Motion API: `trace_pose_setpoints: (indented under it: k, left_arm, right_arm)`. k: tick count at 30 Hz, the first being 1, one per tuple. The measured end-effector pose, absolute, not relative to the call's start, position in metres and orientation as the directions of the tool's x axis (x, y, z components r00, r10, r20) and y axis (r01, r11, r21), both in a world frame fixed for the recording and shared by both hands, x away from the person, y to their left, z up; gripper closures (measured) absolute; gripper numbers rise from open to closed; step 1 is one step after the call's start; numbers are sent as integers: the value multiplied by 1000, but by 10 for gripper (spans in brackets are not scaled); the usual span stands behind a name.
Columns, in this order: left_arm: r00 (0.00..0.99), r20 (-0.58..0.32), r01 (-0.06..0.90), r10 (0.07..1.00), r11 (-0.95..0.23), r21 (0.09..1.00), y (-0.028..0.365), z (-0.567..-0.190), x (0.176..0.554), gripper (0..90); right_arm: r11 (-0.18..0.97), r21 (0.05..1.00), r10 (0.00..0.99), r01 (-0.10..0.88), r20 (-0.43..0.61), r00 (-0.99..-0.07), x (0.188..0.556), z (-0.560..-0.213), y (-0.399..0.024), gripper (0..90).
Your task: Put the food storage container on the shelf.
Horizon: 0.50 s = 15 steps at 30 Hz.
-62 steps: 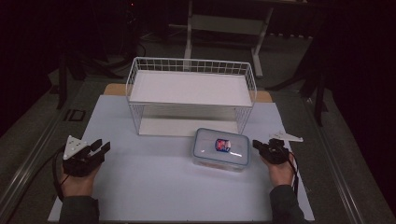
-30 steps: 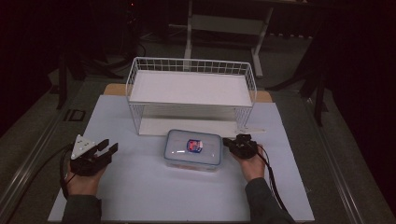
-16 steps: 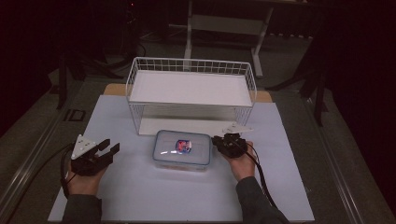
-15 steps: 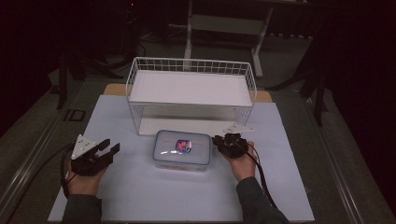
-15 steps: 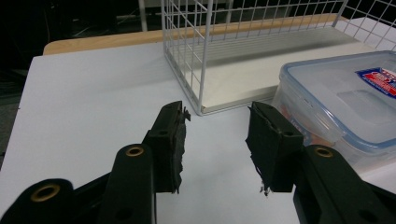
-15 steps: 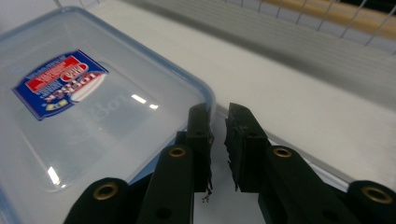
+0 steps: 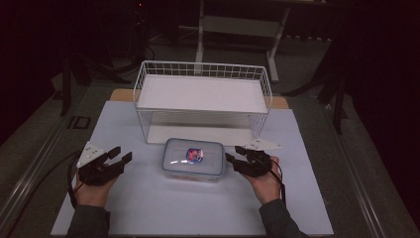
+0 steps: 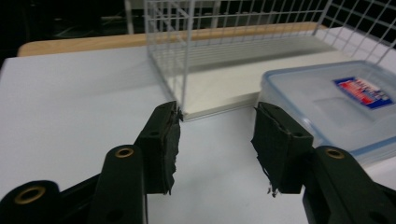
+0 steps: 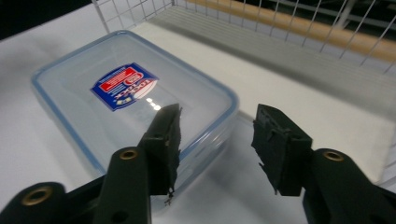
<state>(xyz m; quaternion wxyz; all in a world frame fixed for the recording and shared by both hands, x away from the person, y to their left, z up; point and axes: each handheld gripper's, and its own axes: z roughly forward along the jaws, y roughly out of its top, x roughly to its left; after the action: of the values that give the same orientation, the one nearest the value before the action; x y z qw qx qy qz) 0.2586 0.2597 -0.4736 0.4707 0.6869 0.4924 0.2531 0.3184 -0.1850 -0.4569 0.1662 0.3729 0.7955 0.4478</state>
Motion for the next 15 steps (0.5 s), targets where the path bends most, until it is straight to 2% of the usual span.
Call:
trace_pose_setpoints:
  k: [5, 10, 12, 15]
  left_arm:
    - [443, -164, 469, 881, -73, 880, 243, -473, 271, 425]
    - [469, -206, 490, 859, -59, 870, 235, -474, 277, 389]
    - [483, -262, 516, 836, -30, 856, 228, -474, 286, 383]
    - [491, -281, 540, 825, -35, 841, 222, -476, 292, 390]
  right_arm:
    - [282, 826, 746, 488, 131, -653, 320, -466, -187, 433]
    - [257, 823, 743, 507, 167, -648, 322, -469, -186, 412]
    - [259, 808, 731, 529, 194, -654, 323, -473, -182, 380]
    - [250, 800, 723, 545, 220, -655, 325, -476, -180, 377]
